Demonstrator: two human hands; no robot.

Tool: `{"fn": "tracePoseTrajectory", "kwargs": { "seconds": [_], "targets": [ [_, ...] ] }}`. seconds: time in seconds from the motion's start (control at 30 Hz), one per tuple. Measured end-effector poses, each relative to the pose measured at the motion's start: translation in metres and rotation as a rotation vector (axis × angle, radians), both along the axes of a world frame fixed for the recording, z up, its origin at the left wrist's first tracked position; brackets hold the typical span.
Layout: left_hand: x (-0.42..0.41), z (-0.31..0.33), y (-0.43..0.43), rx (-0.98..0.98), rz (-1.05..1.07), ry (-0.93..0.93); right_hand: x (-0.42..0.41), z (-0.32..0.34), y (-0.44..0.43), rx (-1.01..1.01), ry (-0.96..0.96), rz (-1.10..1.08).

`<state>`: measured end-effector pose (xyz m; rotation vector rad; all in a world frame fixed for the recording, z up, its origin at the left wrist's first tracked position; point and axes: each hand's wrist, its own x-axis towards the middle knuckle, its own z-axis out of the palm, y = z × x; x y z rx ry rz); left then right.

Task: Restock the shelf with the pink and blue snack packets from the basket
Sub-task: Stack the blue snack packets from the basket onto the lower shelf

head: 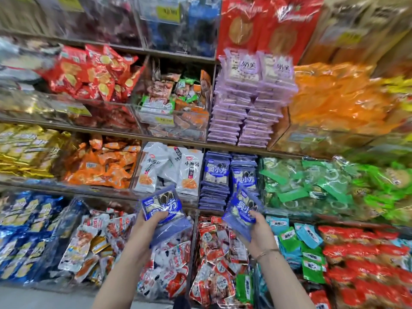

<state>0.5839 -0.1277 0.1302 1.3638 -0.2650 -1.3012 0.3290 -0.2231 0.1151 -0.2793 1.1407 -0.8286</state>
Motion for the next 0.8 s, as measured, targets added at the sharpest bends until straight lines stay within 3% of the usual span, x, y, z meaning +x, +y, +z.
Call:
{"fn": "tracePoseTrajectory", "kwargs": {
  "seconds": [0.17,0.27,0.37,0.5,0.63,0.8],
  "targets": [
    [0.015,0.007,-0.025,-0.029,-0.075,-0.028,0.012,0.016,-0.029,-0.196,0.319,0.029],
    [0.021,0.012,-0.040,-0.069,-0.103,-0.035,0.018,0.018,-0.054,-0.246,0.342,-0.054],
    [0.024,0.018,-0.052,-0.069,-0.140,-0.038,0.023,0.017,-0.076,-0.162,0.306,-0.175],
    [0.026,0.026,-0.066,-0.084,-0.172,-0.025,0.029,0.011,-0.091,-0.055,0.142,-0.331],
    [0.025,0.027,-0.075,-0.067,-0.173,-0.002,0.035,0.005,-0.088,-0.097,0.017,-0.484],
    [0.021,0.016,-0.080,-0.022,-0.176,-0.035,0.034,-0.012,-0.065,-0.169,0.307,-0.387]
  ]
}}
